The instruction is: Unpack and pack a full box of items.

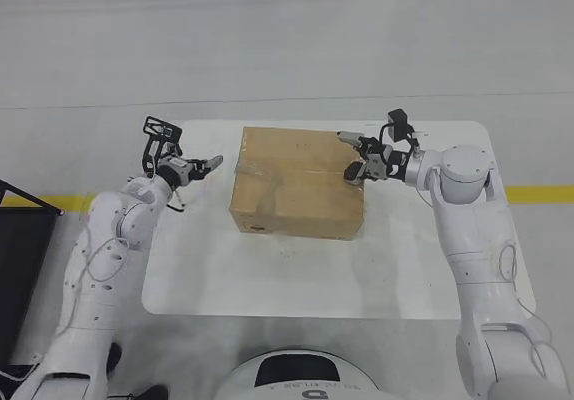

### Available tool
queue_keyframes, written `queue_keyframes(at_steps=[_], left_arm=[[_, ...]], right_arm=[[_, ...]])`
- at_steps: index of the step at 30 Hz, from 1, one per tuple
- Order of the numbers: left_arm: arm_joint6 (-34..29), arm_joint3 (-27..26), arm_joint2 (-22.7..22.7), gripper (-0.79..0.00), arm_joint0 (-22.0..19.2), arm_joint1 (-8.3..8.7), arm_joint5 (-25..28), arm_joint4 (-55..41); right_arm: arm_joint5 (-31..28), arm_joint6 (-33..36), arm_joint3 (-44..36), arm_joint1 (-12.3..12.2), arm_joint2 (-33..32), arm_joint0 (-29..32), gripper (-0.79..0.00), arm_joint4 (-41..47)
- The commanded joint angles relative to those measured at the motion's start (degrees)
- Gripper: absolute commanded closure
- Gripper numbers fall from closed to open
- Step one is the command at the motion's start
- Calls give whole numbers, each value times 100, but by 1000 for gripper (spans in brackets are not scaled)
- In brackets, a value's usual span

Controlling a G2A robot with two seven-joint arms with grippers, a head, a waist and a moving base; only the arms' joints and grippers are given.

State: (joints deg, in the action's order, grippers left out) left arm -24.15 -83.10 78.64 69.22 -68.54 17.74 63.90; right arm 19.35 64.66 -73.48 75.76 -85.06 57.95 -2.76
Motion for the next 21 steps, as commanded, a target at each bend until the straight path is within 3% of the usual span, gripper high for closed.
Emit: queue_keyframes(at_steps=[1, 10, 21], left_arm=[[10, 106, -244, -785, -114, -34, -57, 104], [47, 349, -768, -785, -360, -124, -178, 288], [-6, 336, -1001, -785, -445, -162, -161, 367]], right_arm=[[0, 0, 0, 0, 0, 0, -785, 0], [0, 0, 0, 0, 0, 0, -785, 0], [0, 0, 0, 0, 0, 0, -785, 0]])
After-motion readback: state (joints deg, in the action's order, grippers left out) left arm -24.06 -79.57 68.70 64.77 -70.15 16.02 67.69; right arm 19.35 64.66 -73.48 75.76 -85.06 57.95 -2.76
